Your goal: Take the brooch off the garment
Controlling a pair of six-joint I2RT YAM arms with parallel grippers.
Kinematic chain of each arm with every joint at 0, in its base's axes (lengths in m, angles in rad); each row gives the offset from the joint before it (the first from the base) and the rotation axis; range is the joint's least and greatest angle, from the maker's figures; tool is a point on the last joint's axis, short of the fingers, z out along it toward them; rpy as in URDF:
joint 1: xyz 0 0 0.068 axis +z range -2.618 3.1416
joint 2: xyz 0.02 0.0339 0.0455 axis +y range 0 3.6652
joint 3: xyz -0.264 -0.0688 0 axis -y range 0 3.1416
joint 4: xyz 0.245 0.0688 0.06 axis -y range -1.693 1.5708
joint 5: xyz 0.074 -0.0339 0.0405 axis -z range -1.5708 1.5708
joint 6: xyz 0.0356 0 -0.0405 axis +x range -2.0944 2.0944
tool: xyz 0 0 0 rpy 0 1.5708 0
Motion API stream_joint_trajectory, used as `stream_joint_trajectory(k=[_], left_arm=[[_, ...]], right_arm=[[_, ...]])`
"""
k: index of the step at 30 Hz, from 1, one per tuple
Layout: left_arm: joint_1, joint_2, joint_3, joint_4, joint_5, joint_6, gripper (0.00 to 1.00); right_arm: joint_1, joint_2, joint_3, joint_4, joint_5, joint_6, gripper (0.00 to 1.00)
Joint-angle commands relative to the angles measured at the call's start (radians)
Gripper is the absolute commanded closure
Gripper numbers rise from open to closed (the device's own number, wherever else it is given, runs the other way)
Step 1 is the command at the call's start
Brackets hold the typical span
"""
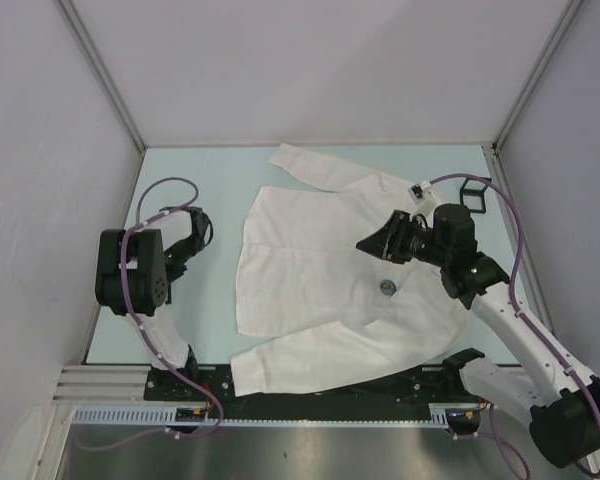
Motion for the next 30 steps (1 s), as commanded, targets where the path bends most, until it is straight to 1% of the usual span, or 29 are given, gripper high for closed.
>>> stream_joint_trajectory(k=[1, 14, 15, 16, 17, 22, 24, 27, 28, 30], left_arm=[[0.007, 0.006, -0.007, 0.018, -0.002, 0.019, 0.91], [0.009, 0.031, -0.001, -0.006, -0.013, -0.006, 0.91], [0.009, 0.028, -0.003, -0.011, -0.014, -0.011, 0.89], [0.009, 0.023, -0.004, -0.013, -0.016, -0.012, 0.82], [0.009, 0.022, -0.006, -0.014, -0.016, -0.014, 0.80], [0.009, 0.006, -0.007, -0.037, -0.036, -0.038, 0.68], [0.009, -0.007, -0.007, -0.058, -0.045, -0.058, 0.66], [0.009, -0.044, -0.015, -0.060, -0.042, -0.064, 0.57], [0.009, -0.052, -0.019, -0.057, -0.042, -0.063, 0.52], [0.007, -0.076, -0.027, -0.052, -0.034, -0.057, 0.46]], right_arm=[[-0.004, -0.029, 0.045, 0.004, -0.023, -0.019, 0.61], [-0.010, -0.065, 0.045, -0.009, -0.015, -0.011, 0.61], [-0.010, -0.063, 0.045, -0.009, -0.017, -0.009, 0.61], [-0.009, -0.061, 0.045, -0.004, -0.018, -0.009, 0.61], [-0.010, -0.061, 0.047, -0.002, -0.018, -0.008, 0.61], [-0.009, -0.055, 0.045, 0.001, -0.021, -0.006, 0.61], [-0.007, -0.052, 0.045, -0.001, -0.023, -0.005, 0.61], [-0.003, -0.054, 0.045, 0.001, -0.021, -0.005, 0.61], [-0.003, -0.055, 0.045, 0.002, -0.021, -0.003, 0.61], [0.000, -0.054, 0.045, 0.005, -0.023, -0.002, 0.61]])
